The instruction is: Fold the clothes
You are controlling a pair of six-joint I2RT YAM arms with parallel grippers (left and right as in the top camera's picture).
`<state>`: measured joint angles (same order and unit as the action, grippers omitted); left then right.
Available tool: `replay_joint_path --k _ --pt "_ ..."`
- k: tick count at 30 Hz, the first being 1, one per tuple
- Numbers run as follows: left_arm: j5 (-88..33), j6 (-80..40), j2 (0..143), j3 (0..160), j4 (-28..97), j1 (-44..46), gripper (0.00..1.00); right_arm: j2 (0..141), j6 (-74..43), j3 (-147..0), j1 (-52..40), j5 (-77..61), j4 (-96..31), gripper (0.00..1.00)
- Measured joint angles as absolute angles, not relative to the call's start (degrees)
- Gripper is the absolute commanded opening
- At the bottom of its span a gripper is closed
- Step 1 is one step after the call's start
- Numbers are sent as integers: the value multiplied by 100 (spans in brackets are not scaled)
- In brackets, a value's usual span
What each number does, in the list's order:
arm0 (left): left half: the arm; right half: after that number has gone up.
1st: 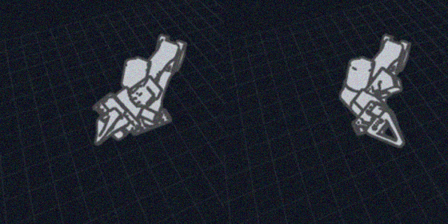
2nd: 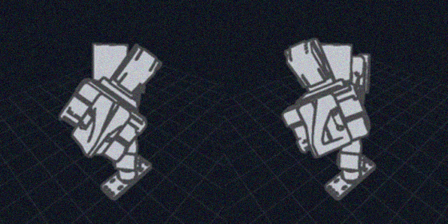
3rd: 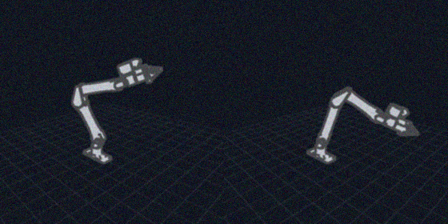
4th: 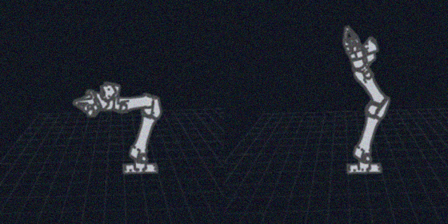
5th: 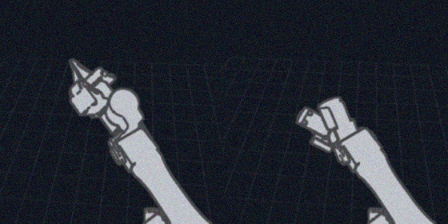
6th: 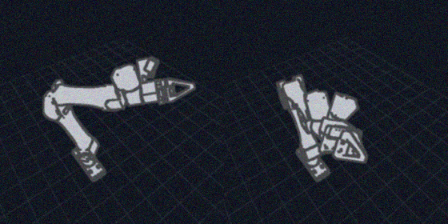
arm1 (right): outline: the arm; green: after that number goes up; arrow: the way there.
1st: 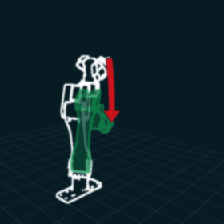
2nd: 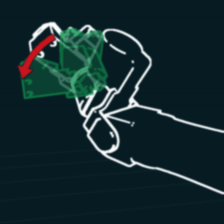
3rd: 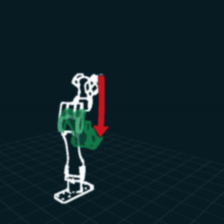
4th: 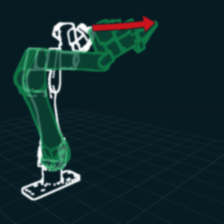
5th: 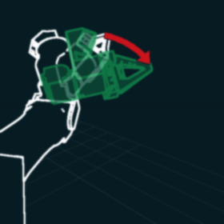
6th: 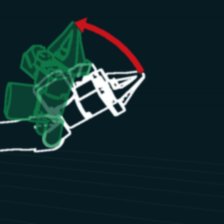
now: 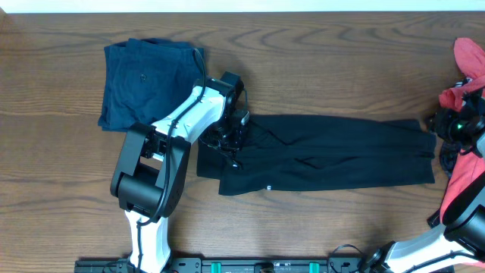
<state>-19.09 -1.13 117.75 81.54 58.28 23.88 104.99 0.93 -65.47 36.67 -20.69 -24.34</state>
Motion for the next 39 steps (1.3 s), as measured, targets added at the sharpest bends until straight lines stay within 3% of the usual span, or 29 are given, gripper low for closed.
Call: replay_joint_path --k 9,18,27,39 --pt "-1909 -113 11775 8154 5828 2388 7 10538 89 -6506 3415 -2143 -2084 42" --pt "-1909 -113 11775 8154 5828 2388 6 11061 64 -6493 3100 -2029 -2023 43" --pt "-1909 -113 11775 8154 5828 2388 6 11069 45 -6471 3105 -1900 -2130 1" --pt "-1909 -113 11775 8154 5894 2388 6 11069 -701 -6466 3339 -2193 -1122 1"
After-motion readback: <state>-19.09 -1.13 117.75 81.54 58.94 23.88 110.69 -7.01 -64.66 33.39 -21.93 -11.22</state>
